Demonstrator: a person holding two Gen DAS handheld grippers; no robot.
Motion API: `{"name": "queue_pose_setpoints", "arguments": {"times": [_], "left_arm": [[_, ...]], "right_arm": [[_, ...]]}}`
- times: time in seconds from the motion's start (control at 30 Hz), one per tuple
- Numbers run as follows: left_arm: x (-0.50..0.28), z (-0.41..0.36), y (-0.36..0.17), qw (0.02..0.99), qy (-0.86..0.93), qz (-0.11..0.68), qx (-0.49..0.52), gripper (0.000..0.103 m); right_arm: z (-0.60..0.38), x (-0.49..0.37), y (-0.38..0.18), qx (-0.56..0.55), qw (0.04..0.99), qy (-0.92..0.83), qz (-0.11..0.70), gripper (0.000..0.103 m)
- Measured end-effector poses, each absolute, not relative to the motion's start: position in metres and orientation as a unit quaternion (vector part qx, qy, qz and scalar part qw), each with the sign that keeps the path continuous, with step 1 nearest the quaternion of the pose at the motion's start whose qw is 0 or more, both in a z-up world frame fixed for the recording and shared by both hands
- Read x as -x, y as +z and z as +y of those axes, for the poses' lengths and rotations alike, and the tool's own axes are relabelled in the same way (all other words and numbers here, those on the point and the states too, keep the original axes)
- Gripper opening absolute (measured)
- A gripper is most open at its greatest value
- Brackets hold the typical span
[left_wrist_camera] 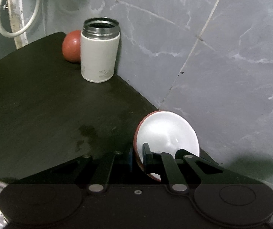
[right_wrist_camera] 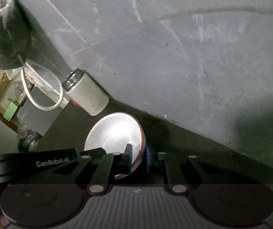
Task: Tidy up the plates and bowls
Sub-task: 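Close both grippers on the rim of the second white bowl, then carry the second white bowl with both grippers and lower it into the bowl stack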
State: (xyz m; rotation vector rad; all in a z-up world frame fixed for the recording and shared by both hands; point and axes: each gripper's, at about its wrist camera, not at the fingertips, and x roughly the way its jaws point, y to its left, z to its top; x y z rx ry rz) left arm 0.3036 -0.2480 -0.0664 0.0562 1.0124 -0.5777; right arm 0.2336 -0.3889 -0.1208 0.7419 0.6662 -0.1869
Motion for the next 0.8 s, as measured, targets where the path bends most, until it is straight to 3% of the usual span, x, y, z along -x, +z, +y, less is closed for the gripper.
{"name": "queue_pose_setpoints", "arguments": {"times": [0.8], "left_arm": [[-0.196,-0.154,-0.012,0.866,-0.252,0.433,0.013,0.01]], "right_arm": [[-0.319,-0.14,-0.062,-0.314,0.903,-0.022,0.293,0.016]]}}
